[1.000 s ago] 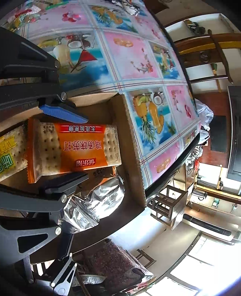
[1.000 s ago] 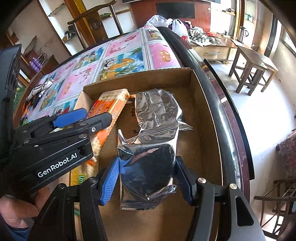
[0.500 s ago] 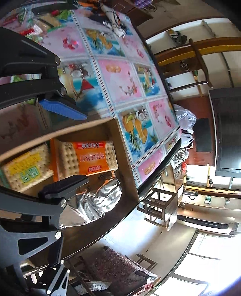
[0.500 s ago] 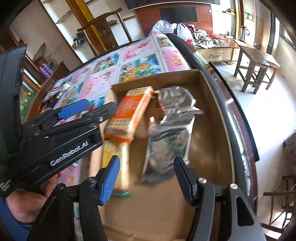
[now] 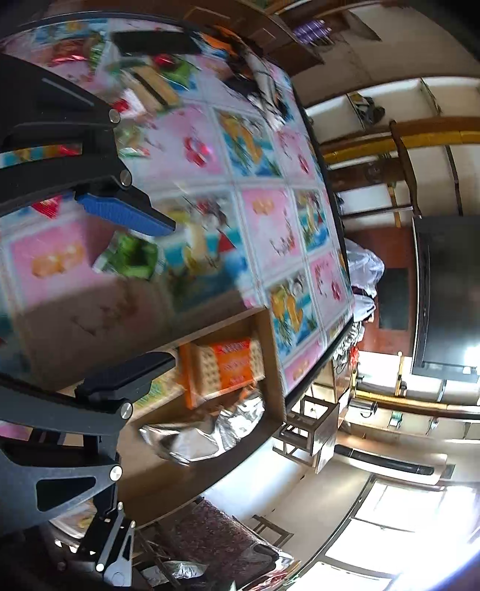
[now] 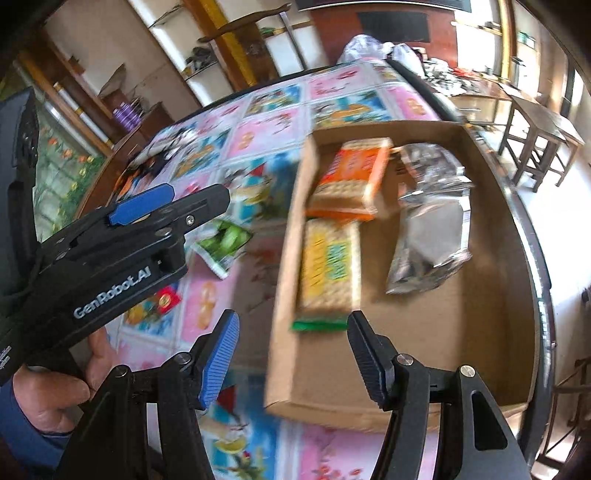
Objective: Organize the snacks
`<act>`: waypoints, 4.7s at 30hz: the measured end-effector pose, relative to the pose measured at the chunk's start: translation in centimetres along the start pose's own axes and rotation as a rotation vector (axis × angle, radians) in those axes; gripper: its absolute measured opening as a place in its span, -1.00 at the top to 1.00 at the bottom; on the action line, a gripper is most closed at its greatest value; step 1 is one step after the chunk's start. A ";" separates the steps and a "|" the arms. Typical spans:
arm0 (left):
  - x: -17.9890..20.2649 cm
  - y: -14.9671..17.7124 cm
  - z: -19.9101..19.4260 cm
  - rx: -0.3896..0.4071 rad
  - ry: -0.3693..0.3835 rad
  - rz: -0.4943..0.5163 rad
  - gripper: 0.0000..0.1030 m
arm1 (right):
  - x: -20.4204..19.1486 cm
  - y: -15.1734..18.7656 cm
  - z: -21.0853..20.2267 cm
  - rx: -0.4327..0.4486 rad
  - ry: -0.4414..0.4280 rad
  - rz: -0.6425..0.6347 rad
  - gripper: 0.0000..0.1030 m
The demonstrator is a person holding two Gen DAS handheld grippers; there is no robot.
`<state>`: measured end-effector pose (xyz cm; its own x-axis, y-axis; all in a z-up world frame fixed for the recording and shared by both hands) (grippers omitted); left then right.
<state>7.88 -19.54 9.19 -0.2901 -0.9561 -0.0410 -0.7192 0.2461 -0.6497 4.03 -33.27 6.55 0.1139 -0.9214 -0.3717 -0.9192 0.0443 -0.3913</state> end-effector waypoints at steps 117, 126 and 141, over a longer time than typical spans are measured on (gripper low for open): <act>-13.9 13.7 2.6 -0.095 -0.224 -0.260 -1.00 | -10.6 2.1 11.2 -0.039 0.091 -0.184 0.53; -13.9 13.7 2.6 -0.095 -0.224 -0.260 -1.00 | -10.8 2.4 11.1 -0.046 0.094 -0.201 0.52; -13.9 13.7 2.6 -0.095 -0.224 -0.260 -1.00 | -10.8 2.5 11.0 -0.050 0.098 -0.198 0.52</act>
<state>3.69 -3.33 -1.08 0.0487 -0.9973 -0.0555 -0.8093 -0.0068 -0.5873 4.68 -18.93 0.34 0.2590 -0.9434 -0.2071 -0.9005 -0.1584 -0.4050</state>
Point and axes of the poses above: each gripper's, at about its wrist camera, not at the fingertips, and z roughly the way its jaws point, x to its right, y to its underside, the point moved 2 cm from there along z, roughly the way its jaws point, and after that the axes turned 5 degrees about z, right-handed, at the moved point
